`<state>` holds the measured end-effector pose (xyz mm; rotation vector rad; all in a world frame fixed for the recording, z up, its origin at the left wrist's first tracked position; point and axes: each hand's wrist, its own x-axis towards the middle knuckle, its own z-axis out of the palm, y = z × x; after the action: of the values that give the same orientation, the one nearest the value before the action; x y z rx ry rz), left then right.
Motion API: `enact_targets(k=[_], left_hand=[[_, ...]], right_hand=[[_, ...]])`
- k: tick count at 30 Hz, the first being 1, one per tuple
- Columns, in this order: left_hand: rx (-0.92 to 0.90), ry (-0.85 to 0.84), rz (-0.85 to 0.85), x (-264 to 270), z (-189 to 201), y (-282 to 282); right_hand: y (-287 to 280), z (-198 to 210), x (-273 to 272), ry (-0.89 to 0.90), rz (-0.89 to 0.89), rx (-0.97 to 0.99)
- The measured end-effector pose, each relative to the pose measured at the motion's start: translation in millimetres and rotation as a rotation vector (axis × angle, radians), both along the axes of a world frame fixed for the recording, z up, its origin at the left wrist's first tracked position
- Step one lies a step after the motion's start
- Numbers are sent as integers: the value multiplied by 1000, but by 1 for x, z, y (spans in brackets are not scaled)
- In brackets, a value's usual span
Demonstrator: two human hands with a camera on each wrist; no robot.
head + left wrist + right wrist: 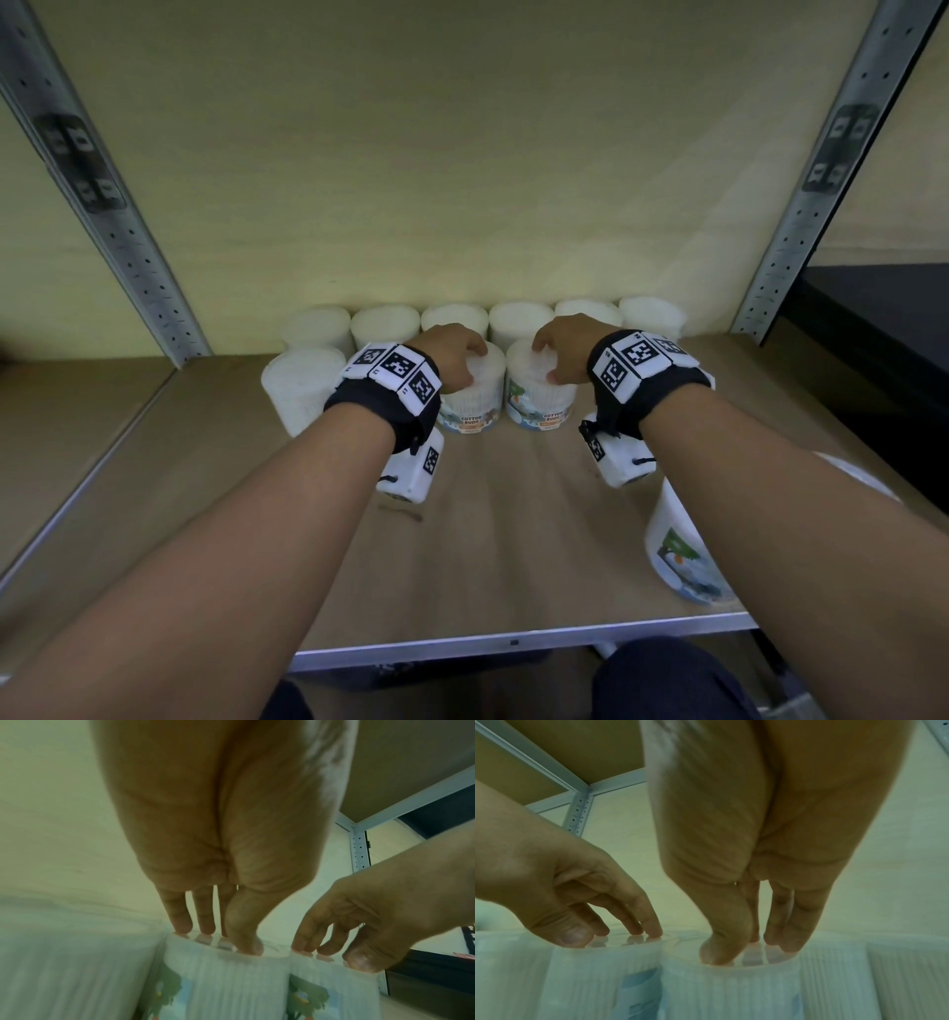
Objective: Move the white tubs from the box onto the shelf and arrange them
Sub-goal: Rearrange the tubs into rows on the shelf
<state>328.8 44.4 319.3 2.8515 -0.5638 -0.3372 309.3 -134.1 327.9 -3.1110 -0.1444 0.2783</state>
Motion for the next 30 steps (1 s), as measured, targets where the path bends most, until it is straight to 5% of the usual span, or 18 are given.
enact_targets(k=[10, 30], left_hand=[[11, -6, -40, -19, 4, 4], [-10, 11, -123, -142, 12, 20]], right_hand=[[6, 7, -20, 48, 10, -30], [17, 20, -147, 133, 6, -46]])
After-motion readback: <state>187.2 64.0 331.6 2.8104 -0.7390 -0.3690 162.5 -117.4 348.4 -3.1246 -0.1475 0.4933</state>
